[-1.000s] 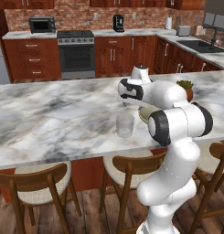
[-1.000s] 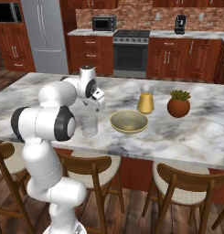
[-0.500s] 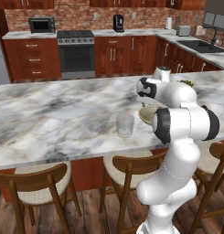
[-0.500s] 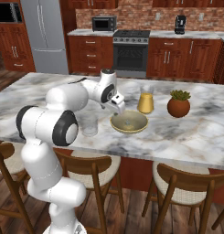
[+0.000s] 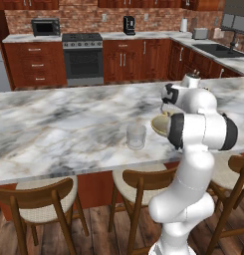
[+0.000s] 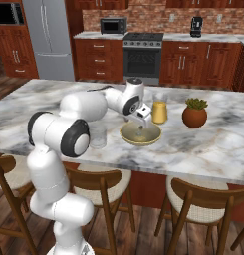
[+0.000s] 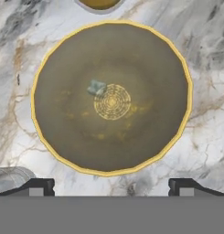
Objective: There are two ice cubes in the ice bowl. Place both ice cubes in the glass cup.
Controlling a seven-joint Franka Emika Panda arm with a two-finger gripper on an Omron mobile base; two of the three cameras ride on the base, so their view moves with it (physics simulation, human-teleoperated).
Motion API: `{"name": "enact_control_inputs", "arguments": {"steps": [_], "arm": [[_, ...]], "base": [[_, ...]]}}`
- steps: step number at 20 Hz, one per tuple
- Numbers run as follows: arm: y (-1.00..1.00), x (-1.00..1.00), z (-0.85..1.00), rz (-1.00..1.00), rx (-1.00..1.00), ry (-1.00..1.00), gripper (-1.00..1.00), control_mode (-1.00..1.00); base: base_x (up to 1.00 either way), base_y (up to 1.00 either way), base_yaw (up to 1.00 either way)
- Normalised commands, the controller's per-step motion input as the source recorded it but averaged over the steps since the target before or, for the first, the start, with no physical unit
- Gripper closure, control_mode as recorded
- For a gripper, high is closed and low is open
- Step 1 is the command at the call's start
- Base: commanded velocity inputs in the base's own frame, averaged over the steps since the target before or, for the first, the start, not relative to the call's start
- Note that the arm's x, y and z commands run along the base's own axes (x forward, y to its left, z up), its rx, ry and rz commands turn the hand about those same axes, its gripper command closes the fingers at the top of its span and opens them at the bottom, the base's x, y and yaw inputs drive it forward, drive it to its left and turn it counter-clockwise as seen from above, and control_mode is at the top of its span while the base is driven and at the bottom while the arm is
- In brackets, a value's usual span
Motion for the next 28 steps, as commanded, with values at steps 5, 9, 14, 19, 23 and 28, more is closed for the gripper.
{"name": "enact_control_inputs", "arguments": {"steps": [5, 9, 14, 19, 23, 28], "arm": [[-0.01, 0.20, -0.30, 0.00, 0.00, 0.06, -1.00, -1.00], [0.00, 0.29, -0.33, 0.00, 0.00, 0.06, -1.00, -1.00], [-0.01, 0.26, -0.31, 0.00, 0.00, 0.06, -1.00, -1.00], [-0.03, 0.19, -0.35, 0.00, 0.00, 0.05, -1.00, -1.00], [0.00, 0.26, -0.37, 0.00, 0.00, 0.02, -1.00, -1.00], [-0.04, 0.35, -0.27, 0.00, 0.00, 0.00, -1.00, -1.00]], "base": [[0.00, 0.00, 0.00], [0.00, 0.00, 0.00], [0.00, 0.00, 0.00], [0.00, 0.00, 0.00], [0.00, 0.00, 0.00], [0.00, 0.00, 0.00]]}}
